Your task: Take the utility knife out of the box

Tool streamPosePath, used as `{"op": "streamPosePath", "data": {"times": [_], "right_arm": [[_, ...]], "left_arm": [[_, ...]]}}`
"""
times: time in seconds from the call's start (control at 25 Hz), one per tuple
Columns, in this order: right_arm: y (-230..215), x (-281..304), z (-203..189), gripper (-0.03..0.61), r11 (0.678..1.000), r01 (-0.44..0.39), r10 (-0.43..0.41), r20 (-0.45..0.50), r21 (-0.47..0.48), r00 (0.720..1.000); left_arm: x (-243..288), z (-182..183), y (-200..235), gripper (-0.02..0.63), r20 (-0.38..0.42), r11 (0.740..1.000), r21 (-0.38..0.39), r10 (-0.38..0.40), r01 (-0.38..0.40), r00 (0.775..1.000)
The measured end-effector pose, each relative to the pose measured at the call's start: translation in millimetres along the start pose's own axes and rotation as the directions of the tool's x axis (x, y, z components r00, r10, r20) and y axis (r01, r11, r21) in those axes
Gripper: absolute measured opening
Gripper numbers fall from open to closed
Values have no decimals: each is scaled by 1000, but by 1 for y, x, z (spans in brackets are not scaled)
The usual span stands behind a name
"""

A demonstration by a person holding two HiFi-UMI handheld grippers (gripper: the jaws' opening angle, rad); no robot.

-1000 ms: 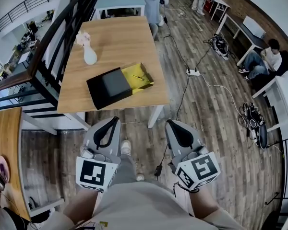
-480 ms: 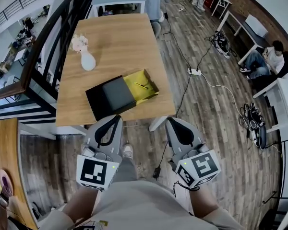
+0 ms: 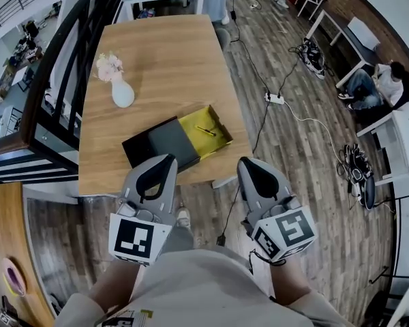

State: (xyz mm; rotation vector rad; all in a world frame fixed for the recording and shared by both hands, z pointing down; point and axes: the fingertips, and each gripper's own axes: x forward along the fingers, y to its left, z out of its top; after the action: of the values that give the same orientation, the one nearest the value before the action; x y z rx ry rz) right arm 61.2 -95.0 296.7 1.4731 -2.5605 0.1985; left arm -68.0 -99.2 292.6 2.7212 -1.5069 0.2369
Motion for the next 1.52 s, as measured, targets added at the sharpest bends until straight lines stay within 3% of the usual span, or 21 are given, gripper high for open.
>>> {"op": "streamPosePath", "data": {"times": [0.4, 0.96, 1.2, 1.36, 1.52], "right_arm": [[-7, 58, 8, 0, 1000, 8, -8, -19, -4, 1000], [-22, 92, 7, 0, 1000, -5, 5, -31, 6, 999], [-32, 102, -4, 0, 998, -48, 50, -51, 37, 997], [-33, 112, -11, 1, 991, -127, 129, -77, 30, 989], [-46, 121, -10, 0, 989, -150, 149, -97, -6, 984]], "left_arm": [[37, -6, 41, 2, -5, 999, -12, -32, 32, 999], [65, -16, 57, 2, -30, 999, -26, -38, 37, 999], [77, -16, 59, 2, -42, 999, -35, -11, 10, 999], [86, -23, 61, 2, -62, 1000, -19, 7, -9, 998], [98, -29, 60, 2, -79, 1000, -18, 22, -24, 997]]}}
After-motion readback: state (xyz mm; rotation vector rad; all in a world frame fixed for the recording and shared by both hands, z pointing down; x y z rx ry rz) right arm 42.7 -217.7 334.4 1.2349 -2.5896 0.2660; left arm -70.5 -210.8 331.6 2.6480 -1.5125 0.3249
